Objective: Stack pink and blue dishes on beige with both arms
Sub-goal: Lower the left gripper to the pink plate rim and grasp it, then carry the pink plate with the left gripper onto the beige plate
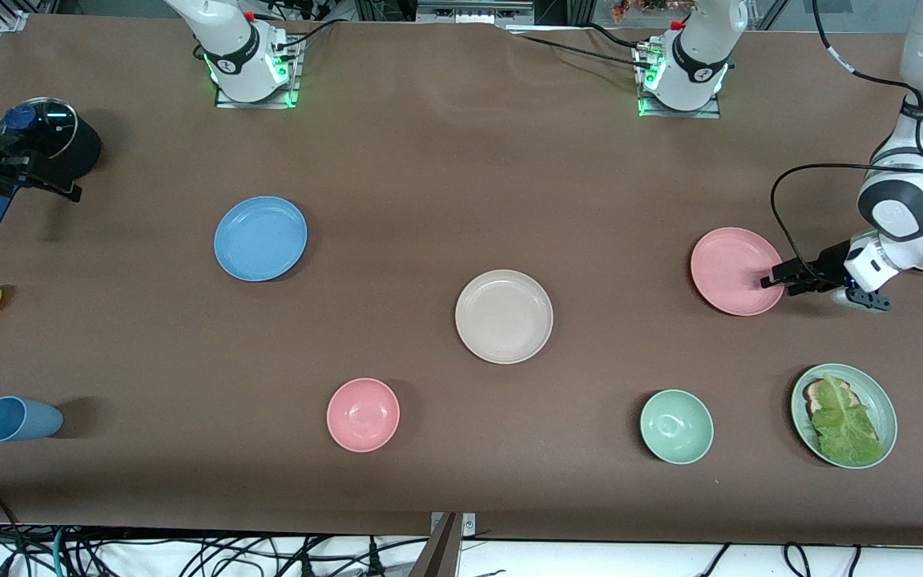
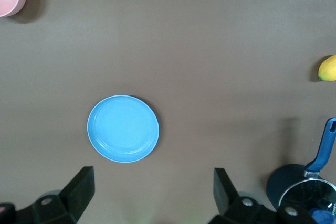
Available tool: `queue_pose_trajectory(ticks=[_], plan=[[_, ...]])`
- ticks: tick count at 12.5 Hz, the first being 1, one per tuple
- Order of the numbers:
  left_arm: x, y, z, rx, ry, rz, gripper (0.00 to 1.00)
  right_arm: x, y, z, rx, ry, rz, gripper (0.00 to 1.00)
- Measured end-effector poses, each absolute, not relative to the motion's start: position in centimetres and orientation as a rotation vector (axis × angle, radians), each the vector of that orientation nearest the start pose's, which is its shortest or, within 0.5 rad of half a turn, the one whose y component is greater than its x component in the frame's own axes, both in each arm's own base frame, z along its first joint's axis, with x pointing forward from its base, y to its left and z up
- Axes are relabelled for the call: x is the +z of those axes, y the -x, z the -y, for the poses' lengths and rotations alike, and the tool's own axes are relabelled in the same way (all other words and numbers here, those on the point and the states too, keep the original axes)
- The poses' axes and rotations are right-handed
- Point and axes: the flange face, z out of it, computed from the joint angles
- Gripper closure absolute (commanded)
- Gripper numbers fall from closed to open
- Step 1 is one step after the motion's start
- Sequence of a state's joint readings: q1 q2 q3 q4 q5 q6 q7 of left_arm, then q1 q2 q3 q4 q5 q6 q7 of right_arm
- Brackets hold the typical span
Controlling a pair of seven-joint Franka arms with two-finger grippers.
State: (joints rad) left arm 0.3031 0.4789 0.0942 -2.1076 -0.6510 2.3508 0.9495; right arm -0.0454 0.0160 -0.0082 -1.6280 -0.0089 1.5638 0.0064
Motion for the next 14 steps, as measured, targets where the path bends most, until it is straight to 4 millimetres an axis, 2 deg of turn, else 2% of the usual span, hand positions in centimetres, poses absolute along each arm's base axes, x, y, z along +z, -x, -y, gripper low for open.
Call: queue_pose_trajectory(ticks=[2, 7, 11, 13, 14], plan=[[16.9, -51.4, -20.8, -0.109, 3.55, -0.103, 1.0, 58.8, -55.5, 3.1, 0.127, 3.145, -0.094, 0.0], [16.9, -51.0, -21.8, -0.124, 3.548, -0.109, 1.0, 58.8, -55.5, 3.1, 0.127, 3.145, -0.094, 0.0], [16.9, -51.0, -21.8, -0.124, 3.55, -0.111, 1.0, 58.8, -55.5, 3.1, 0.127, 3.145, -0.094, 0.0], [17.6, -51.4, -21.5, -0.124, 3.566, -0.132, 1.0, 58.8, -55.5, 3.1, 0.127, 3.145, -0.094, 0.0], [18.6, -51.9, -21.3, -0.139, 3.574, -0.155, 1.0, 58.8, -55.5, 3.1, 0.127, 3.145, -0.094, 0.0]])
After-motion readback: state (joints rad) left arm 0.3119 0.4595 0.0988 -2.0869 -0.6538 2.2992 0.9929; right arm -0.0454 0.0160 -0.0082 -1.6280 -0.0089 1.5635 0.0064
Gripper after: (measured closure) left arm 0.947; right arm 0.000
